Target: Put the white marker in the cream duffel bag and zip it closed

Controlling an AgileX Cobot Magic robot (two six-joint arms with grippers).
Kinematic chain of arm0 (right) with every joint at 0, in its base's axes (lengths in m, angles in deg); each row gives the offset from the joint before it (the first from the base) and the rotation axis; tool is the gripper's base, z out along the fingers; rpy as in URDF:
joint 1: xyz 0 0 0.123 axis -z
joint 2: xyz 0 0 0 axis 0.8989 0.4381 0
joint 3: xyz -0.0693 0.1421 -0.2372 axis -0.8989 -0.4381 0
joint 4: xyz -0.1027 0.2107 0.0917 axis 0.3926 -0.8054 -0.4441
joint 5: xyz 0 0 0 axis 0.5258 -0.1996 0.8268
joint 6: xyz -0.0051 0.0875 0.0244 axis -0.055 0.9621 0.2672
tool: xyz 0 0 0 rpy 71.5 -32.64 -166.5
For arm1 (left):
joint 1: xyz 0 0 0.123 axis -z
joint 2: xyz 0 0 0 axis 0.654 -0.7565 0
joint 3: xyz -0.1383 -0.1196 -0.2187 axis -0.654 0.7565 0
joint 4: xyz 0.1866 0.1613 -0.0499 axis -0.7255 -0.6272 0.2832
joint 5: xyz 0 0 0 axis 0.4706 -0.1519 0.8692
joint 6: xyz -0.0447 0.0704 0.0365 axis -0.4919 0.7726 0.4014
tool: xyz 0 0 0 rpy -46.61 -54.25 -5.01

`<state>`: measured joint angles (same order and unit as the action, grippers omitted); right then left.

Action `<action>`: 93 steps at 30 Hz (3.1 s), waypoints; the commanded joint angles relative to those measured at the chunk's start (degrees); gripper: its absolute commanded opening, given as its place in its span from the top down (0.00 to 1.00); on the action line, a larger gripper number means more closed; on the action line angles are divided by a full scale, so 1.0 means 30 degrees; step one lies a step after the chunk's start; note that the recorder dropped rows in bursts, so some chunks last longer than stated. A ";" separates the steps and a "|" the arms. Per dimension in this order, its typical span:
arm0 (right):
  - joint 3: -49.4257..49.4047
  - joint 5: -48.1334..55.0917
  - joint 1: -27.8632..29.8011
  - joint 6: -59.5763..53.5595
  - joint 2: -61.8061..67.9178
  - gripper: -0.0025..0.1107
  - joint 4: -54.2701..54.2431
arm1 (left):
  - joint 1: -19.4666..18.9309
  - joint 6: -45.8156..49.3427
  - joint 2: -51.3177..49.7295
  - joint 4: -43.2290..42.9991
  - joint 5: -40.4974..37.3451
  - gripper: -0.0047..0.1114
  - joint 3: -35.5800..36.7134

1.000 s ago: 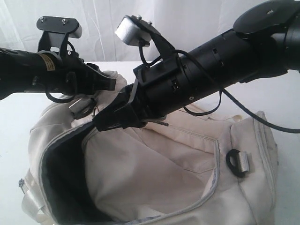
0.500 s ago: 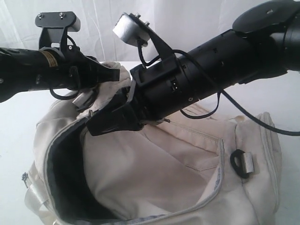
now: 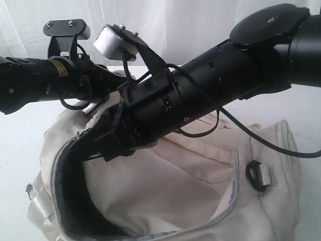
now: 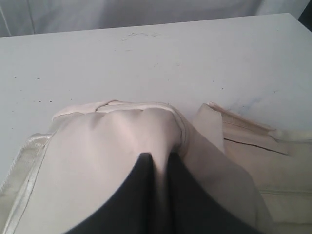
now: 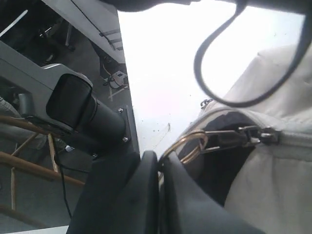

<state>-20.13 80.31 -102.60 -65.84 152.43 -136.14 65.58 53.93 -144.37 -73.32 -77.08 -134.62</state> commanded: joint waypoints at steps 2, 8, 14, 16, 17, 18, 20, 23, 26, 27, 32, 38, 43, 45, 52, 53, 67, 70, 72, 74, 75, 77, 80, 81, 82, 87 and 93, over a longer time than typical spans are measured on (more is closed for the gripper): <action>0.0022 0.2170 -0.1024 0.0482 -0.0253 0.98 -0.0683 | -0.0144 -0.0045 -0.0081 0.0132 0.1003 0.96 -0.0075; 0.0022 0.2737 -0.1977 0.0666 -0.0253 0.98 -0.0683 | -0.1076 -0.0003 -0.0081 0.0132 0.1039 0.96 -0.0075; 0.0022 0.3547 -0.2247 0.1237 -0.0253 0.98 -0.0683 | -0.1950 0.0000 -0.0081 0.0132 0.0962 0.96 -0.0075; 0.0022 0.4077 -0.2247 0.1426 -0.0253 0.98 -0.0559 | -0.2084 0.0001 -0.0081 0.0132 0.0962 0.96 -0.0075; 0.0022 0.4365 -0.2247 0.1579 -0.0253 0.98 -0.0388 | -0.2167 0.0001 -0.0081 0.0132 0.0962 0.96 -0.0075; 0.0022 0.4478 -0.2247 0.1736 -0.0253 0.98 -0.0171 | -0.2250 0.0001 -0.0081 0.0132 0.0962 0.96 -0.0075; 0.0022 0.4478 -0.2247 0.2181 -0.0253 0.98 0.0274 | -0.2304 0.0001 -0.0081 0.0132 0.0928 0.96 -0.0075; 0.0022 0.4478 -0.2247 0.2670 -0.0253 0.98 0.0777 | -0.2304 0.0369 -0.0081 0.0132 0.0930 0.96 -0.0075; 0.0022 0.4478 -0.2247 0.3319 -0.0295 0.98 0.1425 | -0.2304 0.0403 -0.0081 0.0132 0.0808 0.96 -0.0075; 0.0022 0.4478 -0.2247 0.3491 -0.0442 0.98 0.1782 | -0.2304 0.0501 -0.0081 0.0132 0.0769 0.96 -0.0075; -0.0108 0.4478 -0.2247 0.5444 -0.1217 0.98 0.4139 | -0.2421 0.0876 -0.0081 0.0132 0.0426 0.96 -0.0075; -0.1407 0.4478 -0.2247 0.7124 -0.2829 0.98 0.6123 | -0.2838 0.0876 -0.0081 0.0132 0.0387 0.96 -0.0075; -0.2609 0.4398 -0.2128 0.8881 -0.4308 0.98 0.8983 | -0.3186 0.0876 -0.0081 0.0132 0.0053 0.96 -0.0075; -0.2861 0.3913 -0.2128 0.9483 -0.4879 0.98 1.0076 | -0.3466 0.0876 -0.0081 0.0132 -0.0103 0.96 -0.0075; -0.3041 0.1358 -0.2128 0.9880 -0.5525 0.98 1.0848 | -0.3697 0.0874 -0.0081 0.0132 -0.0350 0.96 -0.0075; -0.3041 0.1013 -0.2128 0.9880 -0.5525 0.98 1.0848 | -0.3697 0.0874 -0.0081 0.0132 -0.0350 0.96 -0.0075; -0.3041 -0.1423 -0.2128 0.9639 -0.5525 0.98 1.0890 | -0.3697 0.0353 0.1837 -0.0748 -0.3163 0.44 -0.0075; -0.3041 -0.1552 -0.2128 0.9577 -0.5525 0.98 1.0890 | -0.3697 0.0115 0.2898 -0.0748 -0.4318 0.45 -0.0075; -0.3041 -0.1599 -0.2128 0.9487 -0.5525 0.98 1.0890 | -0.3697 -0.0181 0.3872 -0.0748 -0.5028 0.45 -0.0075; -0.3041 -0.1775 -0.2128 0.9487 -0.5525 0.98 1.0890 | -0.3491 -0.0199 0.4855 -0.0551 -0.6203 0.45 -0.0075; -0.3041 -0.1832 -0.2128 0.9402 -0.5525 0.98 1.0890 | -0.3359 -0.0199 0.5380 -0.0309 -0.7050 0.45 -0.0075; -0.3041 -0.2023 -0.2128 0.9260 -0.5525 0.98 1.0890 | -0.2991 -0.0051 0.6314 0.0201 -0.8807 0.45 -0.0035; -0.3041 -0.2238 -0.2128 0.8930 -0.5525 0.98 1.0890 | -0.2164 0.0085 0.7451 0.1265 -1.0532 0.45 -0.0035; -0.3041 -0.2284 -0.2128 0.8930 -0.5525 0.98 1.0890 | -0.1737 0.0085 0.7827 0.1597 -1.0915 0.45 -0.0001; -0.3041 -0.2284 -0.2128 0.8930 -0.5525 0.98 1.0890 | -0.1458 0.0085 0.8031 0.1967 -1.1164 0.45 -0.0001; -0.3041 -0.2163 -0.2128 0.8930 -0.5525 0.98 1.0890 | 0.0049 0.0085 0.8617 0.2774 -1.3135 0.45 -0.0001; -0.3041 -0.2280 -0.2128 0.8675 -0.5525 0.98 1.0890 | 0.0667 0.0428 0.8857 0.4864 -1.4387 0.45 0.0946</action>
<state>-29.09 74.08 -108.71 -38.71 136.44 -103.49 66.50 54.22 -118.83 -62.49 -118.55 -133.30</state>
